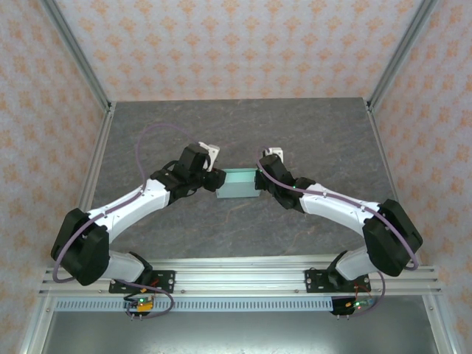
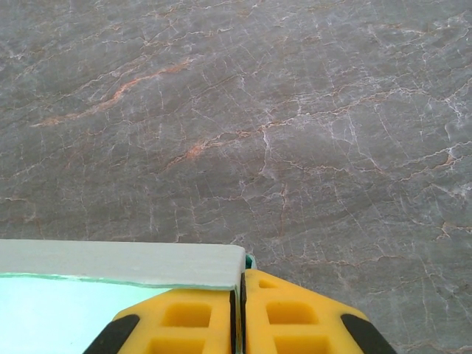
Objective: Fold the paper box
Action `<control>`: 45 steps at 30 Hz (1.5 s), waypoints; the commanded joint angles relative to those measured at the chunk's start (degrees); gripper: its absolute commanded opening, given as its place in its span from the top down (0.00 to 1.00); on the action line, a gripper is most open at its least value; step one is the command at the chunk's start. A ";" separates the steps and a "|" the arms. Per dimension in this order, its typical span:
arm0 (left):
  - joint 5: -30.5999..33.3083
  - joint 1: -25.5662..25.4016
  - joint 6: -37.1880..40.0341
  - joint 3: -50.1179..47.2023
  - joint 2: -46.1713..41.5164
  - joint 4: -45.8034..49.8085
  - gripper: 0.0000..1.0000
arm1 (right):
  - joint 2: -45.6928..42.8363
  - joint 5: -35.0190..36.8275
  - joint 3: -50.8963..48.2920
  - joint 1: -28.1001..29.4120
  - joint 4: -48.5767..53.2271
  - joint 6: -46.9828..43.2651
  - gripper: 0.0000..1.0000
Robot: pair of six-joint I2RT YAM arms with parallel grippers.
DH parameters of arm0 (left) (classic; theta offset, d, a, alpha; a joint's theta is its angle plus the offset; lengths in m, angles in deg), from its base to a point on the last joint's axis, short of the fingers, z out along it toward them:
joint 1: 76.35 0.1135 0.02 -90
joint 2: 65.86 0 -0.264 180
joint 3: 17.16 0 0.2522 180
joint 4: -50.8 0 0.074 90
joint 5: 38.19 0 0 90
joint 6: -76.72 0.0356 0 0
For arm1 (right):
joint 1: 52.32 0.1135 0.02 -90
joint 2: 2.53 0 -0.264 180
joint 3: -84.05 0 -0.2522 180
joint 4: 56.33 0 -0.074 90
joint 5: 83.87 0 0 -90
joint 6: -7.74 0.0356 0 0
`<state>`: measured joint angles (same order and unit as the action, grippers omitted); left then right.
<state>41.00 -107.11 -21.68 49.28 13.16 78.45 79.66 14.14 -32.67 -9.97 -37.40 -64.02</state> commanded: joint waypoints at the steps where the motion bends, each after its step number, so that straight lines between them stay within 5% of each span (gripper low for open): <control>1: 2.85 -0.18 2.56 2.57 0.02 3.08 0.70 | 0.07 2.24 1.50 0.19 1.85 0.62 0.88; 7: -1.50 -0.24 0.47 3.72 1.15 1.74 0.93 | 0.33 3.01 1.89 0.53 2.10 0.75 0.88; 25: -5.91 -0.17 -14.89 3.81 3.42 -2.99 0.93 | 5.41 11.29 4.45 5.60 2.85 2.63 0.88; 45: -4.60 0.59 -17.10 13.45 7.64 9.00 0.91 | 7.80 15.91 4.62 7.26 2.74 0.83 0.88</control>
<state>38.72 -106.02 -37.70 59.95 21.01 87.15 85.83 30.57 -28.91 -4.69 -35.76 -62.56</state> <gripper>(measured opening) 0.091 0.123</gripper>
